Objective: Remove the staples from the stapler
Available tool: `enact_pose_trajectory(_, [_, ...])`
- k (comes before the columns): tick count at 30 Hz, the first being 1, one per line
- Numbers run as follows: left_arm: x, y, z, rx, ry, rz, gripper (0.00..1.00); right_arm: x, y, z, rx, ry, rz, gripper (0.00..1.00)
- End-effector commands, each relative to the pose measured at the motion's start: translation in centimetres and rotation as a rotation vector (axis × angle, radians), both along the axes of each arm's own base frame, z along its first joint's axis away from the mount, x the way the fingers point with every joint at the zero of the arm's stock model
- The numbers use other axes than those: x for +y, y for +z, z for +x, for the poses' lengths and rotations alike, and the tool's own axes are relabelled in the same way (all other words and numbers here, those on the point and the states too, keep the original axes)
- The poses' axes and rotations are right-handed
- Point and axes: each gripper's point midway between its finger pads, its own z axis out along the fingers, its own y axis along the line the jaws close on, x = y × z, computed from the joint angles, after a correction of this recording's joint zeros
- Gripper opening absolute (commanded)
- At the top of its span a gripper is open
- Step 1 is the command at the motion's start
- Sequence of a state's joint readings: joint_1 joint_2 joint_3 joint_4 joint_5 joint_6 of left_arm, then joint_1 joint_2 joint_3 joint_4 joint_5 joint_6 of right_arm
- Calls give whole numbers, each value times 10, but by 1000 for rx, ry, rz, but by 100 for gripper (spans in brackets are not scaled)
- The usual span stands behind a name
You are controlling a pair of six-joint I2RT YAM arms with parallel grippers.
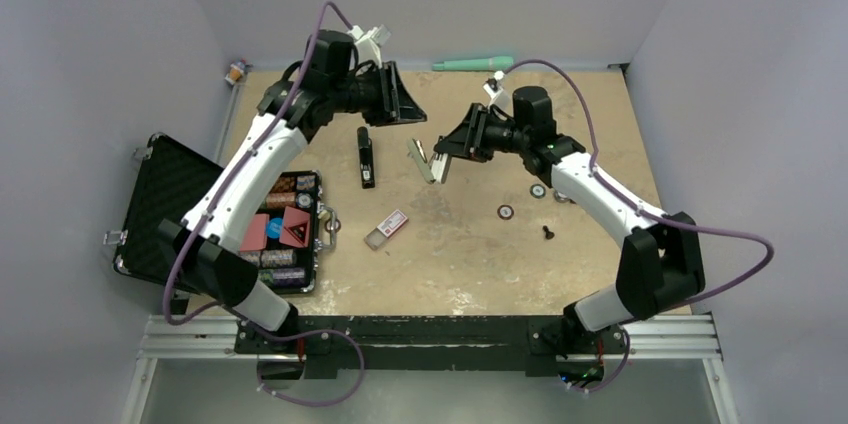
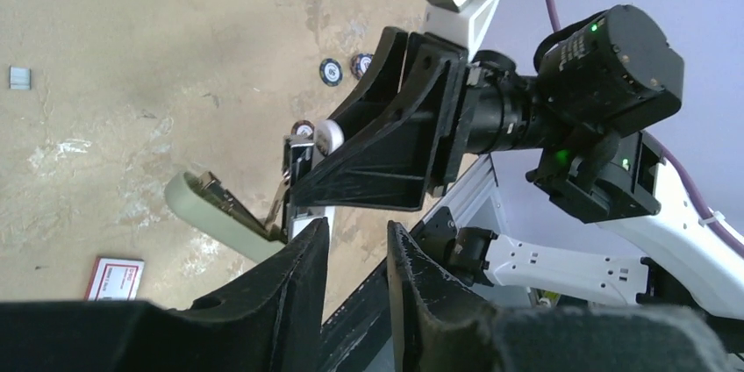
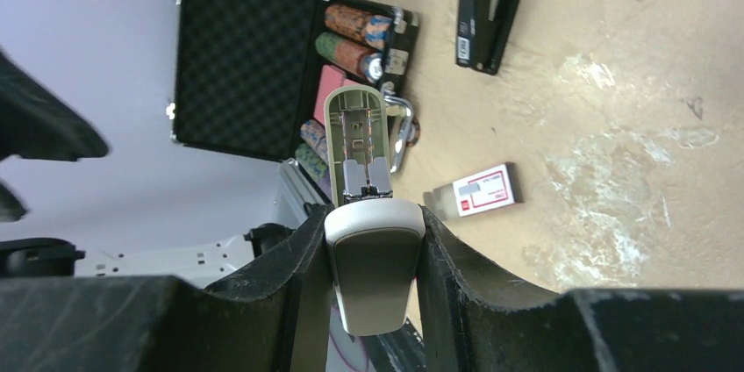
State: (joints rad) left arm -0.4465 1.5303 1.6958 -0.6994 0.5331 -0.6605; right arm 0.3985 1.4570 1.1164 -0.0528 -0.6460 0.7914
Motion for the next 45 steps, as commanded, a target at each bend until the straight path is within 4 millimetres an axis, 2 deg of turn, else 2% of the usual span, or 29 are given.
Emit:
enact_pose_trajectory(1, [-12,3,24,-35,-24,-15,33,4,14,8,-59,29,7,0])
enact_pose_trajectory(5, [-14,-26,48,12,17,45,30,4,8,14,-42,27,11,0])
enact_pose_trajectory(12, [-22,-77,78,100,50,104,21,0,-9,31,10,19,7,0])
enact_pose_trajectory(19, [-34,-97,103,138,82,89,1,-8,-11,58,22,-20,-16,0])
enact_pose_trajectory(28, [-47,-123,124,191,89,74,0,-15,-22,87,63,-26,-47,0])
enact_pose_trajectory(35, [-51,-147,131,232,79,105,0,-15,-41,91,109,-36,-33,0])
enact_pose_trajectory(40, [-46,-174,127,277,82,149,0,-19,-52,90,134,-47,-46,0])
enact_pose_trajectory(45, [-38,-191,121,299,91,200,0,-21,-60,89,154,-58,-44,0])
